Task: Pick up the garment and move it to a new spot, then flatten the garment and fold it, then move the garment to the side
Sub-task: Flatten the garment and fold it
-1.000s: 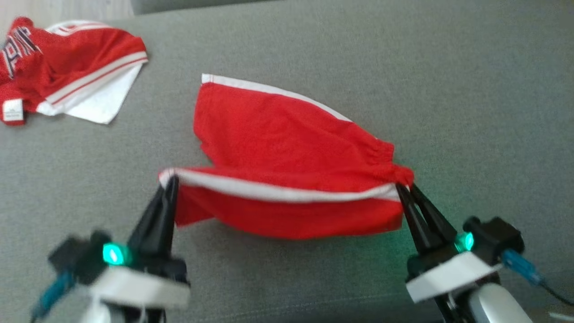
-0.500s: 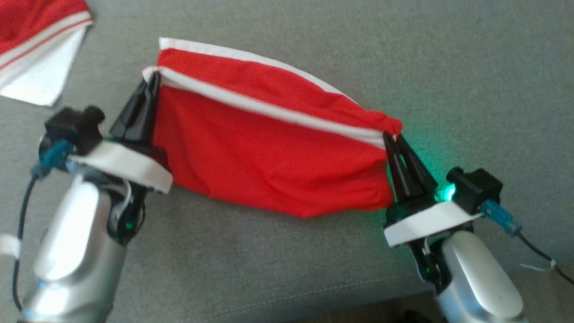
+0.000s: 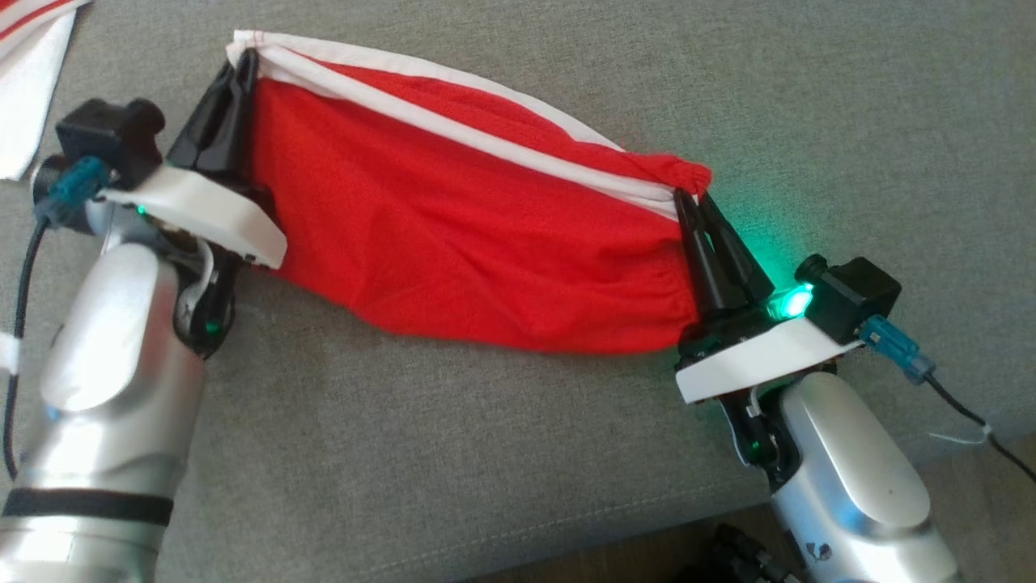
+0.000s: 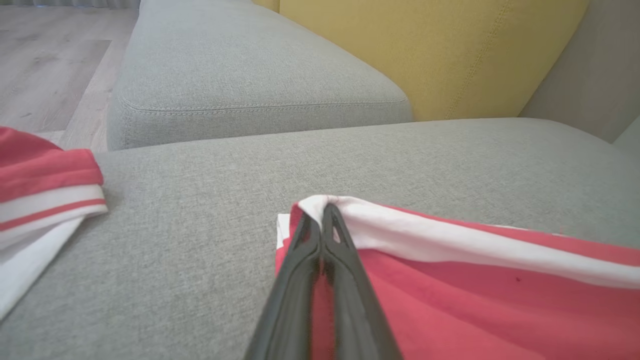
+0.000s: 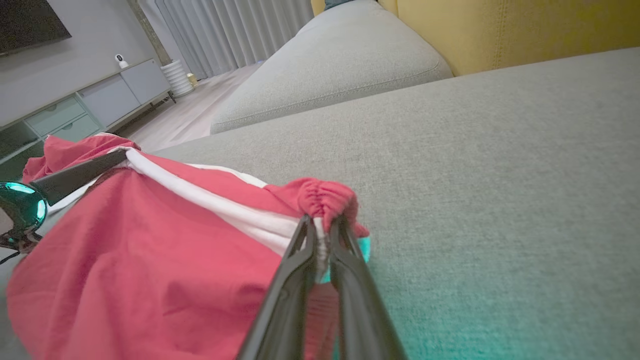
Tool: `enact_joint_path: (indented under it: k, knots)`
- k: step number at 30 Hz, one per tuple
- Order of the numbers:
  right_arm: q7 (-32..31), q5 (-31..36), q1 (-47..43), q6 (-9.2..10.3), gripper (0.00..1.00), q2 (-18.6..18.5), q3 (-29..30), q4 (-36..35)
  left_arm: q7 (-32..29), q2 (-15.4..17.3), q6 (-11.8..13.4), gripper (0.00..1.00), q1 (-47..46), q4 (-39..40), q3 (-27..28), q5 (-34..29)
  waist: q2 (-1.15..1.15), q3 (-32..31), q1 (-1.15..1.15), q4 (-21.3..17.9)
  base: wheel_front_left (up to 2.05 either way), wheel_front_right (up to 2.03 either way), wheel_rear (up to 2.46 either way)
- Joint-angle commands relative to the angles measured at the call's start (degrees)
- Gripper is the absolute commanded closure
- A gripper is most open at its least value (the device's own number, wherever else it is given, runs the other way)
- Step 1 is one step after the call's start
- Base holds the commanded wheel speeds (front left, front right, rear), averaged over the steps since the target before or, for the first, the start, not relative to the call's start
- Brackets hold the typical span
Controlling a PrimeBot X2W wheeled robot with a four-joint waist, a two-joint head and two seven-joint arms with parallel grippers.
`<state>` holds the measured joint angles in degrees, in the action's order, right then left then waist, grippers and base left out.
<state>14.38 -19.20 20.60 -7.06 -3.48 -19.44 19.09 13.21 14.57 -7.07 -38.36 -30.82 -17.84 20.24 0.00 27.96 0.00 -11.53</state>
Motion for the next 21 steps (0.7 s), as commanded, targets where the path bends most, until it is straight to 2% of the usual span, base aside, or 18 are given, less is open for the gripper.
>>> enact_joint_path:
  k: [1,2,4,5,6,7,8,9,21]
  knots:
    - [0.6,-0.5,0.3,-0.43,1.0,0.6,-1.3,-2.1,0.5,2.7,0.0,1.0,-2.7,0.5,1.4,-0.7,0.0,0.0,0.0,0.0,0.0,0.0,0.0]
    - [0.6,-0.5,0.5,-0.43,0.79,0.6,-1.3,-2.4,0.4,2.7,0.0,1.0,-3.4,-0.7,1.0,-0.9,0.0,-0.2,0.0,0.1,0.0,0.0,0.0]
    - [0.6,-0.5,0.5,-0.43,0.47,0.6,-1.3,-2.5,-0.1,2.5,0.0,1.0,-4.0,-1.8,0.5,-1.0,0.0,-0.5,0.0,0.2,0.0,0.0,0.0]
    - [0.6,-0.5,0.4,-0.43,0.07,0.6,-1.2,-2.6,-0.4,2.4,-0.1,0.88,-4.2,-2.4,0.1,-1.0,0.0,-0.7,0.0,0.3,0.0,0.0,0.0]
    - [0.6,-0.4,0.3,-0.43,0.0,0.6,-1.1,-2.7,-0.6,2.3,-0.1,0.73,-4.4,-2.8,-0.3,-1.0,0.0,-0.9,0.0,0.3,0.0,0.0,0.0]
    - [0.6,-0.2,0.3,-0.43,0.0,0.6,-1.0,-2.8,-0.7,2.2,-0.1,0.51,-4.5,-3.2,-0.6,-1.0,0.0,-1.0,0.0,0.3,0.0,0.0,0.0]
    - [0.6,-0.1,0.2,-0.43,0.0,0.6,-0.8,-3.0,-0.7,2.0,-0.1,0.13,-4.7,-3.6,-0.8,-1.0,0.0,-1.1,0.0,0.4,0.0,0.0,0.0]
    - [0.6,0.0,0.1,-0.43,0.0,0.6,-0.7,-3.3,-0.6,1.8,-0.1,0.0,-4.8,-3.8,-1.0,-1.0,0.0,-1.3,0.0,0.4,0.0,0.0,0.0]
    - [0.6,1.3,-2.7,-0.43,0.0,0.6,2.3,-7.0,0.7,1.4,0.5,0.0,-2.5,-2.3,-1.1,-0.2,0.0,-3.8,0.0,1.3,0.0,0.0,0.0]
